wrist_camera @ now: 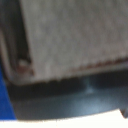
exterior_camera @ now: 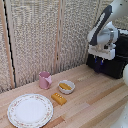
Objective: Please go towards the air fryer and gently seize its handle using your gripper. Slowly reveal the interior of the air fryer by pulling the handle outward. Head to the bowl filled with hot dogs and firmly but gently grasp it. Carefully place it inside the now-open air fryer.
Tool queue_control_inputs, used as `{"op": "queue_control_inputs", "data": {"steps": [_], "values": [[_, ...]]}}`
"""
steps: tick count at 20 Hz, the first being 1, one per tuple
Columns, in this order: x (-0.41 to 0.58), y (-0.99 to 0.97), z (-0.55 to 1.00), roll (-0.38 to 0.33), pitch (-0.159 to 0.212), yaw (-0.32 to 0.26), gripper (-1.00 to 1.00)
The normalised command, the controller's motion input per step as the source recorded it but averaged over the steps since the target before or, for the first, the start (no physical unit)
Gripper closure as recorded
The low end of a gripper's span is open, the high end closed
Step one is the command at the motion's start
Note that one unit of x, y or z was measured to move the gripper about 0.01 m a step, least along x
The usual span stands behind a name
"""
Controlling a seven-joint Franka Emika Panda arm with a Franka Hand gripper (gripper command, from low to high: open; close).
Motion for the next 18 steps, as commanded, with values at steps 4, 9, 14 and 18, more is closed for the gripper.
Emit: {"op": "queue_control_inputs", "data": {"steps": [4,9,14,18], "values": [[-0.354,0.99,-0.29,-0.003,-0.006,0.000,1.00],[-0.089,0.99,-0.16,-0.005,-0.009,-0.010,1.00],[0.155,0.92,0.02,0.000,0.065,-0.043,1.00],[0.126,0.93,0.00,-0.003,0.064,-0.047,1.00]]}}
